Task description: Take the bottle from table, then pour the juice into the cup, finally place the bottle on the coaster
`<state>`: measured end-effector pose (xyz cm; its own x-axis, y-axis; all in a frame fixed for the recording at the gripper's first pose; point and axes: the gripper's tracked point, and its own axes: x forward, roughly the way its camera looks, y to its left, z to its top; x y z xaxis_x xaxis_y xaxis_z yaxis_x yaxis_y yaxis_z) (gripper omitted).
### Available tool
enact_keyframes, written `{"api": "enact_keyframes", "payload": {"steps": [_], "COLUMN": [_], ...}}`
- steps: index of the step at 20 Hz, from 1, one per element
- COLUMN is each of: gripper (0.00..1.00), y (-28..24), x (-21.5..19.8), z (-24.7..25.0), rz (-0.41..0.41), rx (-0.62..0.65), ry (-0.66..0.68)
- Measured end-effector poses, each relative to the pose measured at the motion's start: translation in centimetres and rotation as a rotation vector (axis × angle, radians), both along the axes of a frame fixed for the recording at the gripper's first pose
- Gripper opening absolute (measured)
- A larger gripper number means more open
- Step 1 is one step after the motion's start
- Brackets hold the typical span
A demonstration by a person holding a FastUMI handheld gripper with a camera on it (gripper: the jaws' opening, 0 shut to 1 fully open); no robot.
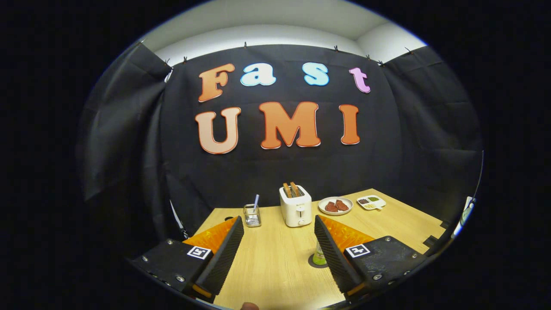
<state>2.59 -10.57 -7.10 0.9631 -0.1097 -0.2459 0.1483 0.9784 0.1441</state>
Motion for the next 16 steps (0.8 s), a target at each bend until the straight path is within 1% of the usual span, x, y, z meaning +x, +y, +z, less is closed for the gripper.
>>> {"api": "enact_keyframes", "payload": {"steps": [2, 4, 9, 16], "gripper": [0.98, 0.98, 0.97, 0.98], "y": [1.1, 1.1, 0.5, 1.3], "x": [-1.4, -2.8, -4.9, -4.6], "z": [2.0, 3.0, 3.0, 2.6], "rz": [0.017, 0.011, -0.010, 0.029], "rx": [0.008, 0.006, -0.001, -0.019], "ry": [-0.056, -0.091, -0.086, -0.072]}}
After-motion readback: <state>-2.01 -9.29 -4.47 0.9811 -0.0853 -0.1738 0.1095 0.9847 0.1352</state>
